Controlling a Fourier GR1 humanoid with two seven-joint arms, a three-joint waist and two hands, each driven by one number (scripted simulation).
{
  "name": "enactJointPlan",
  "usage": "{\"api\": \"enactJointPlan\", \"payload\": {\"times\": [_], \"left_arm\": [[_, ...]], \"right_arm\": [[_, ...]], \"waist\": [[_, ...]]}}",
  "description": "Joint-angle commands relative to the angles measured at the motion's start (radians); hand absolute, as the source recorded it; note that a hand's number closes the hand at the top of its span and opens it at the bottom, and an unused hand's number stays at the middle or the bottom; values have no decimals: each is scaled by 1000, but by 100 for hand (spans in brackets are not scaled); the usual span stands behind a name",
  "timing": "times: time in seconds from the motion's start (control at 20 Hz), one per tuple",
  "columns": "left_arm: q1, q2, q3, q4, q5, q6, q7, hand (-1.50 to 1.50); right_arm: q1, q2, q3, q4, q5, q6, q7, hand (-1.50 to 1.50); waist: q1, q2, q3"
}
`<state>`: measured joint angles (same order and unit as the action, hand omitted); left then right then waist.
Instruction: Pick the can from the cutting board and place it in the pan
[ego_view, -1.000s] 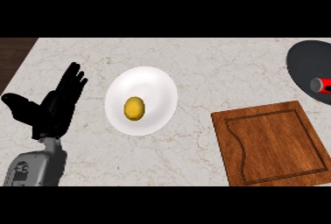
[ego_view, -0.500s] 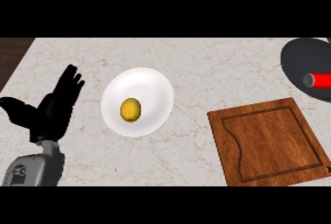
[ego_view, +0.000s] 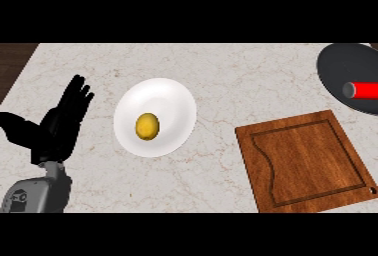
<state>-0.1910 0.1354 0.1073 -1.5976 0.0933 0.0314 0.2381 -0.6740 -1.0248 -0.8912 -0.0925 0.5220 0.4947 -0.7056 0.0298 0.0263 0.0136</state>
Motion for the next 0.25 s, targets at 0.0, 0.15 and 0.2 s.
{"api": "enactJointPlan", "payload": {"times": [0.0,0.15,0.2], "left_arm": [[-20,7,5,10,-2,6,21,0],[-18,6,8,-12,3,12,34,0],[-9,8,1,-5,-15,15,22,0]], "right_arm": [[28,-15,-18,-19,-26,112,-72,-150],[102,-12,-2,-41,-17,136,-129,-150],[88,-17,-11,-37,-28,136,-103,-150]], "waist": [[7,1,0],[-4,-6,0],[2,-3,0]]}}
